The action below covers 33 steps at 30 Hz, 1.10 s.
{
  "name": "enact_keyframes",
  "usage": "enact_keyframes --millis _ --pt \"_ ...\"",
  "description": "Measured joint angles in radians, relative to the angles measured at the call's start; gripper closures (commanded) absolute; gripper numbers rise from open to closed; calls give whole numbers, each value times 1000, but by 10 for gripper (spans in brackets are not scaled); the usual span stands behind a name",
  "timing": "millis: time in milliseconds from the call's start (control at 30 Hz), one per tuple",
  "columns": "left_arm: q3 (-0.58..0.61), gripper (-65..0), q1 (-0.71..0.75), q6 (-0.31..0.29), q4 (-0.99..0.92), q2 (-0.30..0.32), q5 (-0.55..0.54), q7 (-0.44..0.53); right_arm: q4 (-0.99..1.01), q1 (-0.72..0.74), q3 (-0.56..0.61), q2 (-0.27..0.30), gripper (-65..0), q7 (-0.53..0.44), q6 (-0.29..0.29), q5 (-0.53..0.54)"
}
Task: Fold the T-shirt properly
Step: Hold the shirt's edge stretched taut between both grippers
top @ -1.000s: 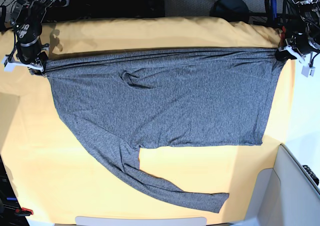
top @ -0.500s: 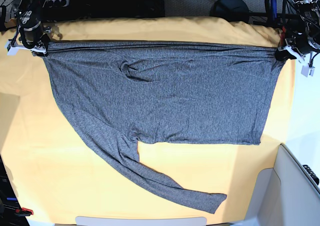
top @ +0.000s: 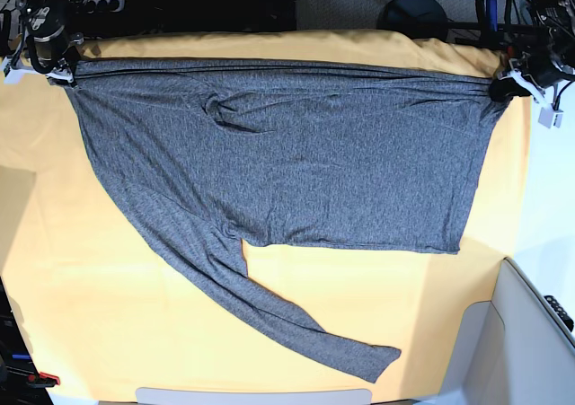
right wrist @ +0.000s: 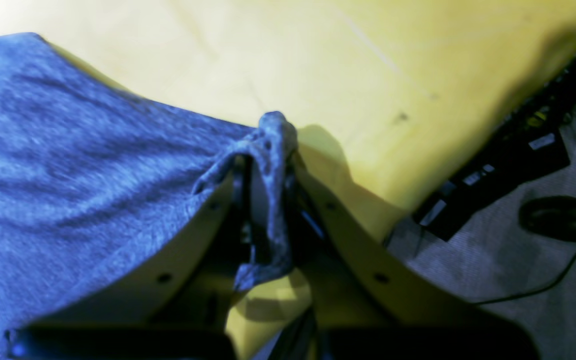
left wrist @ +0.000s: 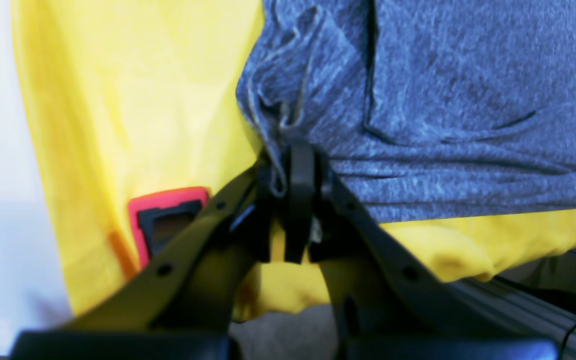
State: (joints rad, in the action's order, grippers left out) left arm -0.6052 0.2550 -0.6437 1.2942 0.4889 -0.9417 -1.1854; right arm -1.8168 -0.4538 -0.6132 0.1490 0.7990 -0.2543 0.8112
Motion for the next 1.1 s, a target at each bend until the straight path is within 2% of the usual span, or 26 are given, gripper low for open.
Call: enact_keyframes --millis 100,200,267,333,1100 --pt "0 -3 40 3 68 -21 24 -8 11 -6 0 2 0 -16 4 0" --pt "-7 -3 79 6 127 -47 29 5 30 -3 0 29 0 -13 9 1" --pt "-3 -3 95 8 148 -61 26 -34 53 -2 0 39 0 -33 13 1" --pt "-5 -3 104 9 156 -84 24 6 77 2 0 53 0 -45 23 5" --pt "-5 -3 127 9 189 -82 26 -18 105 -4 0 61 0 -74 42 16"
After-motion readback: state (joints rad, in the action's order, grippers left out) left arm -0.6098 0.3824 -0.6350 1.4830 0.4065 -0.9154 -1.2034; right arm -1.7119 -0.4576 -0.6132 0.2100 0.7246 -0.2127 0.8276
